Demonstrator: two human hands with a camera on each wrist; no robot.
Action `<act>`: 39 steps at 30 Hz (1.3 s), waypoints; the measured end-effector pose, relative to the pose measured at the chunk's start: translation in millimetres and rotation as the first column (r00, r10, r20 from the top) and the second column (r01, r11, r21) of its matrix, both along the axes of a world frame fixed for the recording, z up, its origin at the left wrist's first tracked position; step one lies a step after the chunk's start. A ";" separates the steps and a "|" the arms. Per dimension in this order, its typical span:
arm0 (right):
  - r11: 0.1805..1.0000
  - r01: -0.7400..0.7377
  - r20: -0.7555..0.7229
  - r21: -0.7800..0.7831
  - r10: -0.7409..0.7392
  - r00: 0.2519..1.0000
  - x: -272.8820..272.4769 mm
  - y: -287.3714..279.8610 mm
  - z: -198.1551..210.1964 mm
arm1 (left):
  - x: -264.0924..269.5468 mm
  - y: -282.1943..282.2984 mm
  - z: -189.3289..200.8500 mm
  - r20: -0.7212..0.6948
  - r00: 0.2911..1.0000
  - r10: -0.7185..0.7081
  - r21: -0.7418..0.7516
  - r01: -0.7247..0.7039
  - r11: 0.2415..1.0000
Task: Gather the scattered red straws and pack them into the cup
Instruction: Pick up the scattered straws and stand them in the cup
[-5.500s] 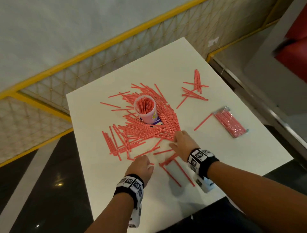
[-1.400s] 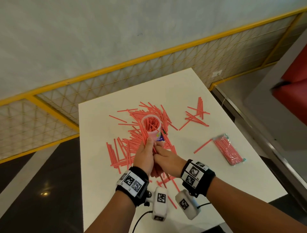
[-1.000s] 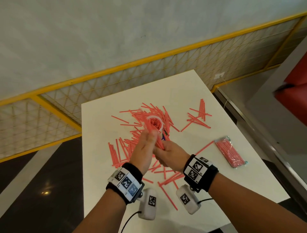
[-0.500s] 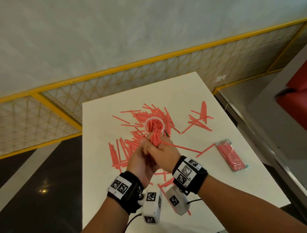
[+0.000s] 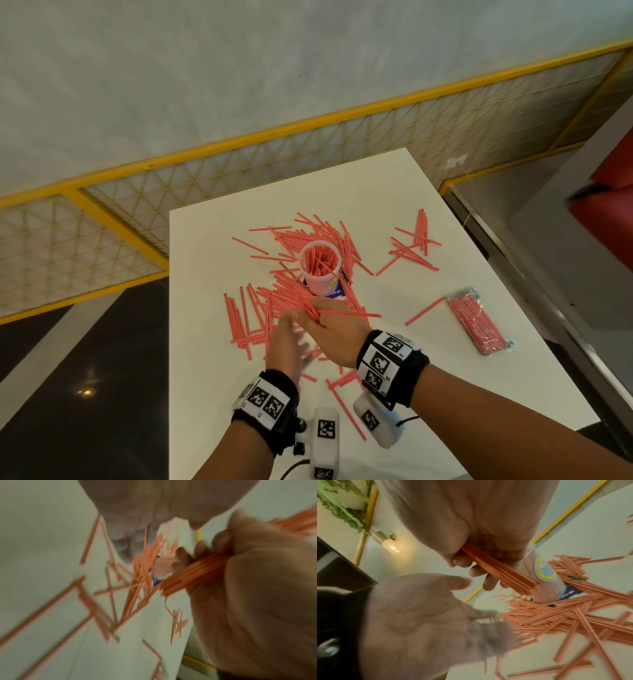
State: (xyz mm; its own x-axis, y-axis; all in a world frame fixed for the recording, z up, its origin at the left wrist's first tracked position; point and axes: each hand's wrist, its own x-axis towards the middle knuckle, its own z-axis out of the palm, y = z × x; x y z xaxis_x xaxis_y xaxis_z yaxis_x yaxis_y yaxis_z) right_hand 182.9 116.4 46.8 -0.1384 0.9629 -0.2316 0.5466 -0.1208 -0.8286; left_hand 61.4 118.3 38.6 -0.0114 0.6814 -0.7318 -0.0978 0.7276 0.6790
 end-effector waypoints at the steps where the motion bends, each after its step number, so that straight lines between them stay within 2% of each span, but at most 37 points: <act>1: 1.000 -0.024 0.040 -0.009 0.025 0.999 0.8 -0.9 0.7 | -5.3 0.6 5.1 -0.115 0.993 0.028 0.133 -0.012 0.991; 2: 0.999 -0.026 0.069 -0.025 0.028 0.997 3.3 -1.1 1.7 | -9.1 0.0 13.6 -0.200 0.979 0.047 0.299 0.015 0.954; 3: 0.999 -0.028 0.085 -0.034 0.031 0.996 7.6 -0.2 1.6 | -11.4 -1.9 23.9 -0.260 0.965 0.030 0.464 0.098 0.880; 4: 0.999 -0.023 0.086 -0.040 0.027 0.996 9.9 0.8 1.2 | -12.2 -3.8 34.8 -0.324 0.946 -0.026 0.598 0.226 0.769; 5: 0.998 -0.032 0.118 -0.059 0.039 0.992 18.7 0.6 0.6 | -12.2 -3.7 43.7 -0.411 0.905 -0.107 0.670 0.379 0.638; 7: 0.977 -0.112 0.233 -0.182 0.153 0.960 18.3 0.5 -2.5 | -10.4 -0.4 53.8 -0.627 0.737 -0.252 0.636 0.671 0.380; 8: 0.948 -0.125 0.355 -0.293 0.230 0.906 0.8 -3.2 -13.0 | -8.3 1.7 54.6 -0.715 0.636 -0.289 0.576 0.771 0.272; 9: 0.888 -0.140 0.344 -0.437 0.309 0.887 5.1 -9.8 -10.5 | -4.8 3.2 55.0 -0.773 0.554 -0.310 0.519 0.833 0.193; 10: 0.829 0.053 0.455 -0.556 0.251 0.854 -8.7 -18.5 9.5 | -2.4 3.2 53.8 -0.804 0.498 -0.325 0.476 0.867 0.149; 11: 0.851 0.080 0.697 -0.519 0.367 0.616 -15.0 -25.0 13.2 | -0.6 3.2 51.6 -0.814 0.476 -0.333 0.460 0.878 0.131; 12: 0.887 -0.031 0.692 -0.460 0.380 0.614 -7.6 -23.0 8.0 | 0.4 2.7 50.4 -0.804 0.494 -0.331 0.474 0.868 0.146; 13: 0.942 -0.137 0.537 -0.306 0.289 0.792 8.3 -12.1 -11.4 | 1.2 2.4 51.8 -0.765 0.552 -0.331 0.515 0.834 0.201; 14: 0.976 -0.094 0.520 -0.196 0.185 0.834 -5.5 -9.7 -13.6 | 1.5 2.9 54.9 -0.707 0.631 -0.318 0.567 0.775 0.278; 15: 0.960 -0.102 0.298 -0.260 0.181 0.937 6.9 -10.6 -0.1 | 1.3 4.3 59.4 -0.644 0.714 -0.276 0.620 0.698 0.358; 17: 0.970 0.010 0.103 -0.244 0.015 0.995 26.2 -10.6 -6.8 | -1.0 9.2 68.5 -0.527 0.839 -0.134 0.703 0.520 0.485; 19: 0.972 0.086 0.002 -0.217 -0.088 0.996 30.5 -15.8 -9.1 | -8.2 16.8 67.3 -0.478 0.875 -0.070 0.703 0.430 0.566; 21: 0.951 0.176 -0.229 -0.254 -0.236 0.944 36.0 -17.5 -1.4 | -16.7 23.4 59.3 -0.522 0.839 -0.152 0.619 0.495 0.609; 24: 0.929 0.193 -0.547 -0.316 -0.345 0.763 41.7 -14.7 10.3 | -19.6 17.7 49.9 -0.614 0.717 -0.329 0.481 0.671 0.564; 26: 0.942 0.193 -0.559 -0.273 -0.319 0.765 30.4 -15.0 12.8 | -13.4 11.1 49.7 -0.636 0.671 -0.381 0.445 0.722 0.530; 28: 0.942 0.239 -0.490 -0.236 -0.328 0.807 22.6 -12.7 17.7 | -8.2 7.5 48.0 -0.586 0.720 -0.371 0.469 0.675 0.569; 32: 0.897 0.379 -0.502 -0.229 -0.442 0.744 19.8 -4.4 18.7 | -6.5 3.4 43.7 -0.398 0.883 -0.249 0.507 0.438 0.743; 34: 0.899 0.376 -0.539 -0.227 -0.437 0.720 18.7 -2.1 25.9 | -9.1 3.1 36.2 -0.260 0.945 -0.196 0.394 0.289 0.873; 36: 0.910 0.351 -0.572 -0.222 -0.413 0.709 14.0 -2.5 36.6 | -9.0 3.9 31.2 -0.039 0.989 -0.144 0.193 0.149 0.970; 37: 0.916 0.346 -0.570 -0.204 -0.398 0.719 10.7 -3.3 42.3 | -8.2 3.3 31.7 0.057 0.991 -0.120 0.117 0.113 0.987; 39: 0.936 0.329 -0.579 -0.128 -0.340 0.741 3.0 -3.3 48.3 | -2.9 1.6 35.1 0.180 0.974 -0.134 0.076 0.122 0.990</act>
State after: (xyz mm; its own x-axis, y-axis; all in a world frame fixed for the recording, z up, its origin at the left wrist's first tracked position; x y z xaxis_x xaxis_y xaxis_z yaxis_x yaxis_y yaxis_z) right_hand 185.9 113.1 95.1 0.0785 0.9701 -0.2297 -0.1200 -0.2196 -0.9682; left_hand 58.6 119.9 73.8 0.2103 0.7135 -0.6683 -0.1342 0.6982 0.7032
